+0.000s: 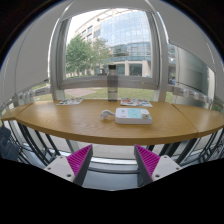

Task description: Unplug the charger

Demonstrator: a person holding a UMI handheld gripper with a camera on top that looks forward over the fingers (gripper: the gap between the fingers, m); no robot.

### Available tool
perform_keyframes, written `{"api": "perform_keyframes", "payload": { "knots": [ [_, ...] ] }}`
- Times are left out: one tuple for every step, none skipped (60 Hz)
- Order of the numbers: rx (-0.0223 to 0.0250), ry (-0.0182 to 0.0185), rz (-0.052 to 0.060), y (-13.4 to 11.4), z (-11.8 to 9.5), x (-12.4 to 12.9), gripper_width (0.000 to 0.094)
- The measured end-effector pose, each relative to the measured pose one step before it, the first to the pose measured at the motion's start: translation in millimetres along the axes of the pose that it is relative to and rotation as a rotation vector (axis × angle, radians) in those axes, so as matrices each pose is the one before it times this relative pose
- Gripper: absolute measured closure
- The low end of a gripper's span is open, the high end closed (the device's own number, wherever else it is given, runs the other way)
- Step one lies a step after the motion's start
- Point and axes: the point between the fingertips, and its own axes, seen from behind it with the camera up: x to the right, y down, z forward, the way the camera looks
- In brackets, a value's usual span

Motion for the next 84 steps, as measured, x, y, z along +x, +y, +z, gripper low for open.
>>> {"api": "perform_keyframes", "payload": {
  "knots": [
    [-0.00147, 0.00641, 0.0062, -1.04, 2.01, 2.40, 0.0102],
    [-0.00059, 0.00618, 0.0059, -1.82, 2.61, 3.16, 0.0102],
    [0.00045, 0.00654, 0.0045, -2.34, 2.82, 3.01, 0.0102],
    [0.00108, 0.00615, 0.0024, -3.78, 8.48, 18.48, 0.0100],
    [0.00258, 0.00954, 0.0006, -0.75, 4.02, 5.25, 0.0101],
    [0.00337, 0.01050, 0.0013, -3.32, 4.21, 5.68, 0.0099],
    [0.00372, 0.01167, 0.0007, -3.13, 4.58, 6.17, 0.0097],
    [0.00451, 0.01127, 0.0005, -3.08, 5.27, 5.95, 0.0100],
    [0.00328, 0.00919, 0.0013, -4.93, 4.94, 5.24, 0.0100],
    [0.00513, 0.00719, 0.0003, -6.91, 7.17, 8.36, 0.0099],
    [0.00513, 0.00863, 0.0001, -3.08, 6.70, 4.98, 0.0099],
    [0.00471, 0.00859, -0.0001, -3.14, 6.88, 4.57, 0.0099],
    [0.00447, 0.00700, -0.0007, -3.22, 8.12, 4.15, 0.0101],
    [0.00352, 0.00630, -0.0004, -3.07, 7.82, 3.90, 0.0102],
    [0.00344, 0.00840, -0.0008, -5.39, 5.14, 3.73, 0.0103],
    [0.00024, 0.00605, 0.0007, -7.88, 4.47, 6.22, 0.0107],
    [0.00291, 0.00615, 0.0004, -3.98, 7.11, 3.86, 0.0107],
    [0.00300, 0.00572, -0.0002, -3.28, 7.37, 3.64, 0.0107],
    [0.00322, 0.00510, 0.0006, -3.87, 7.05, 3.71, 0.0108],
    [0.00309, 0.00457, 0.0010, -3.59, 6.90, 3.67, 0.0113],
    [0.00205, 0.00552, 0.0030, -4.37, 6.72, 2.28, 0.0116],
    [0.00204, 0.00680, 0.0015, -3.40, 6.56, 3.79, 0.0118],
    [0.00122, 0.00647, 0.0007, -2.79, 6.61, 3.48, 0.0120],
    [-0.00030, 0.00504, 0.0005, -2.55, 6.12, 3.18, 0.0125],
    [-0.00097, 0.00423, 0.0001, -1.08, 6.32, 2.01, 0.0133],
    [-0.00331, 0.00299, -0.0003, -1.11, 5.96, 2.25, 0.0144],
    [-0.00393, 0.00157, -0.0001, -0.91, 5.29, 2.02, 0.0155],
    [-0.00361, 0.00052, 0.0000, -0.60, 5.08, 1.71, 0.0164],
    [-0.00457, -0.00020, 0.0007, -0.49, 4.66, 1.76, 0.0179],
    [-0.00318, -0.00104, 0.0012, 0.54, 5.77, 0.05, 0.0201],
    [-0.00456, -0.00209, 0.0009, 0.21, 3.77, 1.11, 0.0236],
    [-0.00412, -0.00244, 0.0007, 0.40, 3.46, 0.80, 0.0278],
    [-0.00358, -0.00387, 0.0002, 0.36, 3.10, 0.34, 0.0331],
    [-0.00234, -0.00704, 0.0000, 0.43, 2.71, -0.35, 0.0380],
    [-0.00260, -0.00876, -0.0018, 0.48, 2.21, -0.90, 0.0422],
    [0.00422, -0.01001, -0.0021, 2.12, 4.64, -3.98, 0.0453],
    [0.01116, -0.01480, -0.0009, -2.00, 2.02, -1.77, 0.0492],
    [0.00127, -0.01129, -0.0033, 0.29, -0.06, -1.28, 0.0536],
    [-0.00242, -0.01200, -0.0003, 0.52, -0.56, -2.02, 0.0585],
    [-0.00082, -0.01144, 0.0036, 0.05, -0.19, -2.76, 0.0636],
    [-0.00330, -0.00935, 0.0052, 0.42, -0.40, -2.52, 0.0688],
    [-0.00050, 0.00554, 0.0052, 0.27, 2.61, -1.08, 0.0691],
    [-0.00067, 0.00613, 0.0023, 0.12, -0.55, 0.73, 0.0691],
    [-0.00155, 0.00633, -0.0024, 0.47, -0.63, 0.45, 0.0691],
    [0.00014, 0.00610, -0.0078, 0.02, -0.04, 0.33, 0.0696],
    [0.00036, 0.00498, -0.0109, -0.36, -0.24, 0.11, 0.0706],
    [-0.00123, 0.00607, -0.0071, -0.09, -0.24, 0.55, 0.0706],
    [-0.00326, 0.00536, -0.0006, 0.26, -0.17, 0.09, 0.0713],
    [-0.00082, 0.00429, 0.0034, -0.38, 0.18, 0.17, 0.0726],
    [-0.00164, 0.00451, 0.0068, 0.66, -1.53, 0.03, 0.0727],
    [-0.00228, 0.00428, 0.0078, 0.29, 0.79, -0.55, 0.0740],
    [-0.00049, 0.00337, 0.0087, -0.65, 0.59, 0.12, 0.0741],
    [-0.00419, 0.00202, 0.0079, 0.32, 0.73, 0.08, 0.0741],
    [-0.00155, 0.00124, 0.0076, -0.34, -1.61, 1.13, 0.0761],
    [-0.00272, 0.00119, 0.0101, -0.09, -1.32, 0.25, 0.0762],
    [-0.00787, 0.00050, 0.0115, 0.05, 0.39, -0.03, 0.0761],
    [-0.00343, -0.00130, 0.0122, -1.39, 0.37, -0.09, 0.0773],
    [-0.00502, -0.00375, 0.0120, -2.05, -0.17, -0.17, 0.0774],
    [-0.00510, -0.00608, 0.0129, -2.76, -0.45, -0.17, 0.0774],
    [0.01579, -0.00661, 0.0154, -9.60, -1.13, -1.14, 0.0773],
    [0.03598, -0.01416, 0.0126, -16.82, -9.98, -0.40, 0.0771],
    [0.05699, -0.01743, 0.0092, -24.13, -6.03, -1.67, 0.0772],
    [0.05487, -0.00500, -0.0001, -26.19, -7.08, 1.68, 0.0772],
    [0.05444, 0.00511, -0.0042, -28.11, -7.36, 4.14, 0.0773],
    [0.07276, 0.00452, -0.0042, -28.13, -3.03, 1.90, 0.0773],
    [0.03473, 0.00598, -0.0106, -30.60, -9.19, 6.50, 0.0774],
    [0.04403, 0.00170, -0.0111, -25.99, -5.38, 3.88, 0.0774],
    [0.04201, -0.00094, -0.0008, -22.26, -4.02, 0.38, 0.0774],
    [0.02549, 0.00098, -0.0071, -16.05, -5.97, 7.21, 0.0774],
    [0.02657, 0.00327, -0.0021, -16.67, -3.21, 5.82, 0.0775],
    [0.01983, 0.00646, -0.0009, -12.01, -3.19, 6.55, 0.0774],
    [0.02503, 0.00826, 0.0028, -17.92, 5.79, 4.42, 0.0774],
    [0.00091, 0.01067, -0.0016, -0.99, 0.84, 8.01, 0.0775],
    [0.00218, 0.01067, -0.0028, -1.34, -0.65, 8.46, 0.0775],
    [-0.00041, 0.01032, -0.0033, 1.02, 0.21, 8.24, 0.0775],
    [-0.00512, 0.01031, -0.0045, 4.37, 0.51, 8.34, 0.0775],
    [-0.00825, 0.00908, -0.0040, 5.19, 2.77, 7.39, 0.0775],
    [-0.01651, 0.00967, -0.0060, 6.45, 5.53, 6.40, 0.0775],
    [-0.02133, 0.00902, -0.0049, 11.85, 2.40, 7.58, 0.0776],
    [-0.02420, 0.00892, -0.0007, 13.57, 2.92, 6.89, 0.0775],
    [-0.02567, 0.00744, 0.0027, 13.87, 3.51, 6.02, 0.0776],
    [-0.02685, 0.00442, 0.0042, 14.60, 4.45, 4.66, 0.0775],
    [-0.02890, 0.00148, 0.0054, 15.28, 4.93, 3.93, 0.0775],
    [-0.02744, -0.00152, 0.0055, 22.30, 4.75, 6.61, 0.0775]
  ]
}}
